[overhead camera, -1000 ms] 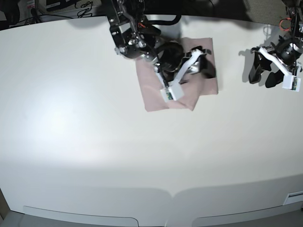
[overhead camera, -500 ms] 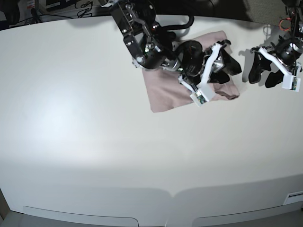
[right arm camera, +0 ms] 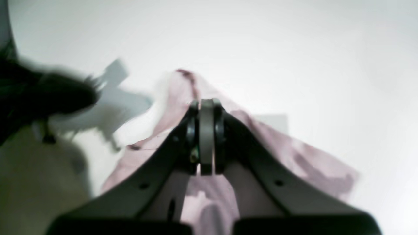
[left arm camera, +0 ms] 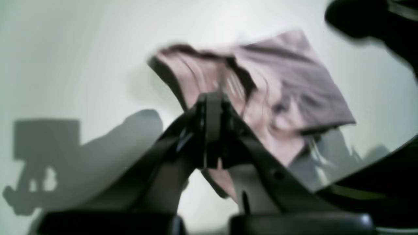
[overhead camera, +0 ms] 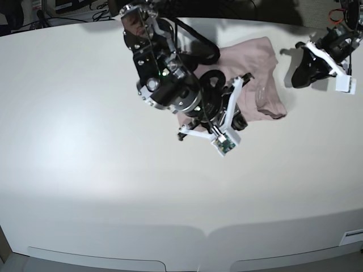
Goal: Fold the T-shirt properly
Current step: 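Grasp the folded bundle with both grippers and rotate it upright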
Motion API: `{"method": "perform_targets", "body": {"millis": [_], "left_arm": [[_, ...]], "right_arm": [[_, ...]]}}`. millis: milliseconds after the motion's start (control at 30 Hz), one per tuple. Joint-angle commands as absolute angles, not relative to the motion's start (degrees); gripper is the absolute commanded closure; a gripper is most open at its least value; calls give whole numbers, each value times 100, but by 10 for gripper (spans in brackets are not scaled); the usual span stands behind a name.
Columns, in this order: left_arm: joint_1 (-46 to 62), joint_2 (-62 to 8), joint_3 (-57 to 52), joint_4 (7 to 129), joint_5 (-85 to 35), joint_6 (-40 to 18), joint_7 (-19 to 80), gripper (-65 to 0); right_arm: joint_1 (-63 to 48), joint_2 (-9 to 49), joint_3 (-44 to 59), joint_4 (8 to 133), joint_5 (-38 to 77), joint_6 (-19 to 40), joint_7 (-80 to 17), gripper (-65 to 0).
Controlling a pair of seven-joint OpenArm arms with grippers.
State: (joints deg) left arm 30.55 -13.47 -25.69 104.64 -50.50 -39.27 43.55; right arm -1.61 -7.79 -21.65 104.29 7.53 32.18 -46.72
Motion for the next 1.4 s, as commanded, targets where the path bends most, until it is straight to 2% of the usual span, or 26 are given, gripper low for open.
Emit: {"method": "perform_targets", "body": {"millis": [0,233,400,500,733,1067,1367], "left_arm": [[3151,-1402,-2451,10565,-5240,-4000,4226,0],[3334,-1402,-1022,10562,-4969,-4000,3789,0],[3352,-1402,-436,10562,-4410,-3918,3570,0],[3404,-1400,-233,10536,-3903,-3671,3284,0],[3273,-1402,-178,9771,-2331,-2740,2191,0],[2145,-1520,-263,8180,-1697,-2547,2178,0],[1275,-2193,-451,7384,-1653,-2460,2045,0]], "right_arm": [[-64,-720,-2071,10503,709,3234,-4488,0],[-64,-93,-1640,10294,637,3212,-4176,0],[60,47,-1653,9258,611,3212,-3350,0],[322,49,-1651,8632,604,3212,-3319,0],[532,97,-1647,7935,198,3214,-3435,0],[502,266,-1647,7999,172,3218,-4016,0],[-224,539,-1647,8672,165,3240,-3966,0]]}}
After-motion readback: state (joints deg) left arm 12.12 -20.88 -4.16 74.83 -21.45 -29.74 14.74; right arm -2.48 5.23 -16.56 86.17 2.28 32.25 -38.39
